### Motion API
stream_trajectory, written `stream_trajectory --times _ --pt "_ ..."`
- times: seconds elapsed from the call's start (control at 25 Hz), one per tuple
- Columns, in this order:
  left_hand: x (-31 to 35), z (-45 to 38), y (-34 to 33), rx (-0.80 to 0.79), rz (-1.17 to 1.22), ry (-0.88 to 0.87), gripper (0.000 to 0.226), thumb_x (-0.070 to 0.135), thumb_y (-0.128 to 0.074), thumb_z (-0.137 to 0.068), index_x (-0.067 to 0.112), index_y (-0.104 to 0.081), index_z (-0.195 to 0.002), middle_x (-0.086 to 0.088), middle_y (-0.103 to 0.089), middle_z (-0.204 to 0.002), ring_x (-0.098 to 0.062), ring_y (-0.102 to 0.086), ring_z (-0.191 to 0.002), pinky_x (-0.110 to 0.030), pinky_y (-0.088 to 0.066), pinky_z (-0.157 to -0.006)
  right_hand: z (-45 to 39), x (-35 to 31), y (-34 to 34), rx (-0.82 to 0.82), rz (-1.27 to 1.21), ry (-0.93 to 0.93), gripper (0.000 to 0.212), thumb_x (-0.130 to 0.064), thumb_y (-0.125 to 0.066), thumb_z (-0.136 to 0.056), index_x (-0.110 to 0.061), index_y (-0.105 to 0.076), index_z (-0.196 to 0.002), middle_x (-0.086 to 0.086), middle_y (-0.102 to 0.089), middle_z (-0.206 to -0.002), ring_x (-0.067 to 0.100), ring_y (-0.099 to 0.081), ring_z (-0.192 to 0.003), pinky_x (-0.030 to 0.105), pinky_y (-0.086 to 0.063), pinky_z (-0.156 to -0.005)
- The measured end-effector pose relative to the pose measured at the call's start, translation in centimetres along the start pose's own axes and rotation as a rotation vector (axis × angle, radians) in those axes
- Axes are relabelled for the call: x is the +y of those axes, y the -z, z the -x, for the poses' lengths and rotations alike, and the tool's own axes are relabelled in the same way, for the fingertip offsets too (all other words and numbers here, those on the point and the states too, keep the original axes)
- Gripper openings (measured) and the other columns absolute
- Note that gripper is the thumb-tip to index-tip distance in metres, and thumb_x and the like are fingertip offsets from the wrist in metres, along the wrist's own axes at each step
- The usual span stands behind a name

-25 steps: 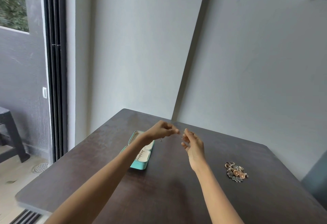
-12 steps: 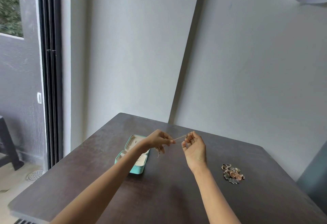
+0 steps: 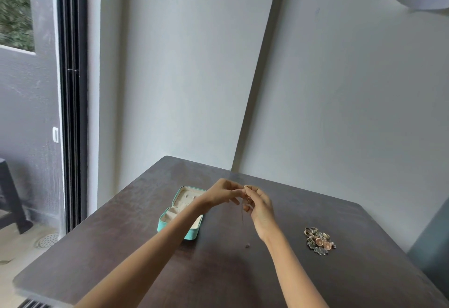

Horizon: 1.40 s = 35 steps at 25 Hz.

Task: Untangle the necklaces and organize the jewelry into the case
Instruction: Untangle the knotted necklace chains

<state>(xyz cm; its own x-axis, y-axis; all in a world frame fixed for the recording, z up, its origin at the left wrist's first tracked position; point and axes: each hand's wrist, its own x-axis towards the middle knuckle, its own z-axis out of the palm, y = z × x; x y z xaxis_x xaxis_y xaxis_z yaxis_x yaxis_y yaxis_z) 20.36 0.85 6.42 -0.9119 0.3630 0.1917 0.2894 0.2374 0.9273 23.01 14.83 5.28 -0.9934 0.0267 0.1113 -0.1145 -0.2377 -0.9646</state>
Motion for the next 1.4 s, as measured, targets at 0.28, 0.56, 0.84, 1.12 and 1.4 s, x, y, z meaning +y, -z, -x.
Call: stream_trajectory --times 0.28,0.56,0.84,1.12,1.4 --pt "-1.3 -0.5 0.2 -0.043 -0.008 -0.086 0.015 0.004 -0.072 -0.08 -0.003 -0.072 -0.093 0.01 -0.072 -0.069 -0.007 -0.062 -0.064 -0.022 -0.053 -0.068 -0.4 0.3 0.9 0.056 -0.016 0.021 0.007 -0.012 -0.06 -0.09 -0.013 -0.062 -0.083 0.001 -0.059 -0.069 0.01 -0.055 -0.058 0.023 -0.049 -0.064" --pt "-1.2 -1.0 -0.2 0.038 -0.04 -0.082 0.006 0.008 -0.065 -0.086 0.005 -0.07 -0.083 0.001 -0.069 -0.068 -0.009 -0.064 -0.062 -0.023 -0.054 -0.065 -0.2 -0.4 0.9 0.076 -0.07 0.016 0.012 -0.013 -0.058 -0.091 -0.015 -0.061 -0.08 -0.001 -0.061 -0.069 0.01 -0.057 -0.063 0.022 -0.043 -0.061" --pt "-0.1 -0.4 -0.1 0.082 0.155 -0.033 0.015 -0.004 -0.053 -0.087 0.002 -0.063 -0.077 -0.01 -0.067 -0.075 -0.014 -0.065 -0.068 -0.026 -0.057 -0.067 0.2 0.7 1.7 0.095 -0.133 -0.054 0.019 -0.007 -0.049 -0.094 -0.013 -0.058 -0.079 0.003 -0.065 -0.074 0.015 -0.058 -0.072 0.027 -0.047 -0.063" --pt "0.3 -0.6 -0.4 0.144 0.338 0.062 0.025 0.003 -0.042 -0.092 0.007 -0.055 -0.071 -0.009 -0.061 -0.072 -0.021 -0.062 -0.061 -0.036 -0.054 -0.077 0.5 0.5 2.1 0.123 -0.513 -0.141 0.018 -0.009 -0.039 -0.092 -0.009 -0.051 -0.079 0.011 -0.062 -0.079 0.021 -0.057 -0.073 0.031 -0.049 -0.071" --pt "0.8 -0.5 -0.9 0.183 0.569 0.218 0.024 0.009 -0.037 -0.086 0.014 -0.044 -0.064 -0.001 -0.043 -0.052 -0.014 -0.033 -0.046 -0.026 -0.035 -0.052 0.8 1.6 2.1 0.077 -0.304 -0.16 0.019 -0.006 -0.043 -0.093 -0.012 -0.051 -0.077 0.001 -0.059 -0.058 0.01 -0.052 -0.05 0.019 -0.043 -0.046"
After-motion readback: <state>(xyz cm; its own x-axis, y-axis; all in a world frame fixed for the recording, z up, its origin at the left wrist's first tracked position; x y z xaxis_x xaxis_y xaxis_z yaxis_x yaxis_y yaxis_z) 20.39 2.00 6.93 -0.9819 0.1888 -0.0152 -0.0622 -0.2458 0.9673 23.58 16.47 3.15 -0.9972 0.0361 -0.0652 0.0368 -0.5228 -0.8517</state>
